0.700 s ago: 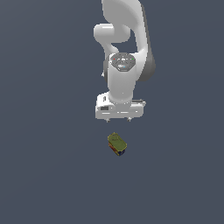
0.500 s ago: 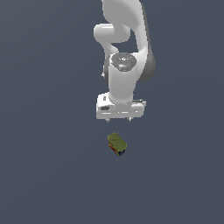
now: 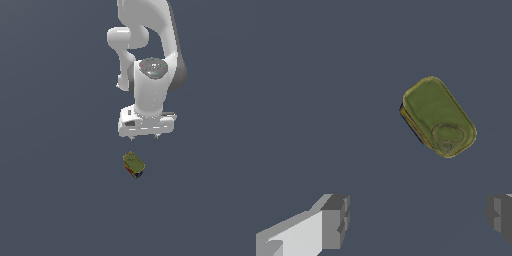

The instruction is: Pick up the object and move it to a goal position.

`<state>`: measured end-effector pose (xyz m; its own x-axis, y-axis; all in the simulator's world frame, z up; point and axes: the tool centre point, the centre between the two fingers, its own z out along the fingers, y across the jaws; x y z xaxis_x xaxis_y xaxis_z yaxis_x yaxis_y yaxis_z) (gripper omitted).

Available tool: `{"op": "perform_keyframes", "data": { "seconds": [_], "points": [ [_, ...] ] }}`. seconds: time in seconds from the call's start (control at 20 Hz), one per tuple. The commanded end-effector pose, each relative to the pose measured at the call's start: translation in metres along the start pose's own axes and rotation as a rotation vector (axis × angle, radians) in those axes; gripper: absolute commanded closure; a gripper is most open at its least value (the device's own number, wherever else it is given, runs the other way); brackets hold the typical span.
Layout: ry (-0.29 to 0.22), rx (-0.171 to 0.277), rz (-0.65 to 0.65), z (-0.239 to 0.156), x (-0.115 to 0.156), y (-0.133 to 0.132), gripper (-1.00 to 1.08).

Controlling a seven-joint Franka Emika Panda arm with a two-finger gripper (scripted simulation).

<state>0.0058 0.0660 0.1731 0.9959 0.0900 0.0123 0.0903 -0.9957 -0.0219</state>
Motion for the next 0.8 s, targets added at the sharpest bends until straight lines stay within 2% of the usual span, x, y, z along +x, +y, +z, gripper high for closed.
{"op": "perform_keyframes", "data": {
  "seconds": [0.0,0.4,0.75],
  "points": [
    [0.0,-0.001,0.001,0.0,0.0,0.001,-0.92],
    [-0.002,-0.004,-0.06,0.006,0.007,0.005,-0.92],
    [-0.005,-0.01,-0.182,0.017,0.019,0.013,-0.92]
  ]
}}
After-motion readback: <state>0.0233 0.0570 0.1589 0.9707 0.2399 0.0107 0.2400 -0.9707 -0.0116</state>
